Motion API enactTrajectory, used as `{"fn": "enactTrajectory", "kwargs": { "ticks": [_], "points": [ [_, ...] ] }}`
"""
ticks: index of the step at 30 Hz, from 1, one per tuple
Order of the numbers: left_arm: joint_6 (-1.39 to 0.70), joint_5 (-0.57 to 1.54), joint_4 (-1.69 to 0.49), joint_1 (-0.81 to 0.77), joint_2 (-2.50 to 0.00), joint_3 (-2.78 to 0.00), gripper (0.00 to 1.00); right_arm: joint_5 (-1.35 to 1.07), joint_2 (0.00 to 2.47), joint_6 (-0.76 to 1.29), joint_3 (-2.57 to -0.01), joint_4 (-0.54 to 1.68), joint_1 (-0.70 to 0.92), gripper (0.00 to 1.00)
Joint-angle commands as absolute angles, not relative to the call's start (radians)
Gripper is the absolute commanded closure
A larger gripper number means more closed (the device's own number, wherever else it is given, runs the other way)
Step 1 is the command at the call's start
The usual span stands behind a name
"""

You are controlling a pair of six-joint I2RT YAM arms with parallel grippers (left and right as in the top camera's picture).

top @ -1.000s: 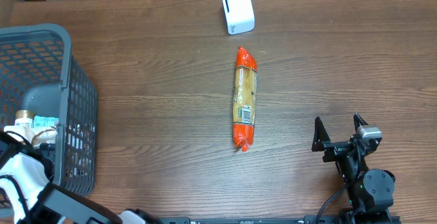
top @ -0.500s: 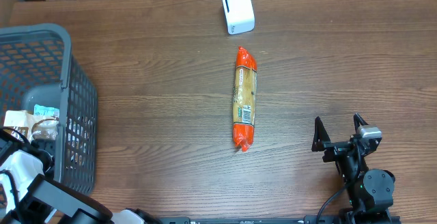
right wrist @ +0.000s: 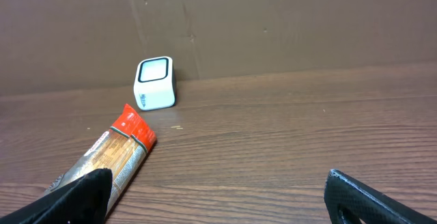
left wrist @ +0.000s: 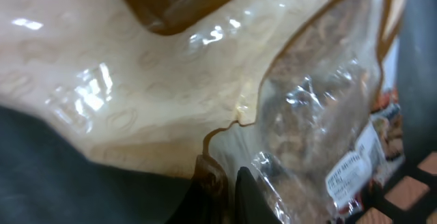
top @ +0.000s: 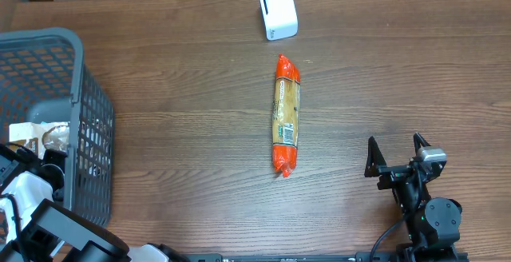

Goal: Scan the item barcode
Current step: 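Reach the left gripper into the basket and grasp the bread bag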

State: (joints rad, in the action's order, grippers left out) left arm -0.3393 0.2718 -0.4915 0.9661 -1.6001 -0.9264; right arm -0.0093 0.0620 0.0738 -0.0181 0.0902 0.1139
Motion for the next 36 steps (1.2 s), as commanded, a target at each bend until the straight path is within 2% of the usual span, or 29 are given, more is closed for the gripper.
{"fn": "enactTrajectory", "kwargs": {
  "ticks": [1, 11, 19, 21, 27, 31, 36],
  "points": [
    [-0.287, 0.364, -0.485, 0.961, -1.573, -0.942, 0.96, 0.002, 0.062, 0.067, -0.009, 0.084, 0.12, 0.0],
    [-0.287, 0.384, -0.446, 0.961, -1.477, -0.966, 0.96, 0.002, 0.062, 0.067, -0.009, 0.084, 0.12, 0.0],
    [-0.245, 0.379, -0.386, 0.952, -1.491, -0.966, 0.96, 0.002, 0.062, 0.067, -0.009, 0.084, 0.121, 0.0],
    [-0.245, 0.365, -0.371, 0.941, -1.504, -0.966, 0.91, 0.002, 0.062, 0.067, -0.009, 0.084, 0.121, 0.0],
    [-0.247, 0.28, -0.361, 0.903, -1.547, -0.966, 0.52, 0.002, 0.062, 0.067, -0.009, 0.084, 0.12, 0.0],
    [-0.247, 0.257, -0.353, 0.881, -1.586, -0.966, 0.46, 0.002, 0.062, 0.067, -0.009, 0.084, 0.121, 0.0],
    [-0.247, 0.252, -0.353, 0.876, -1.635, -0.966, 0.46, 0.002, 0.062, 0.067, -0.009, 0.084, 0.12, 0.0]
  ]
}}
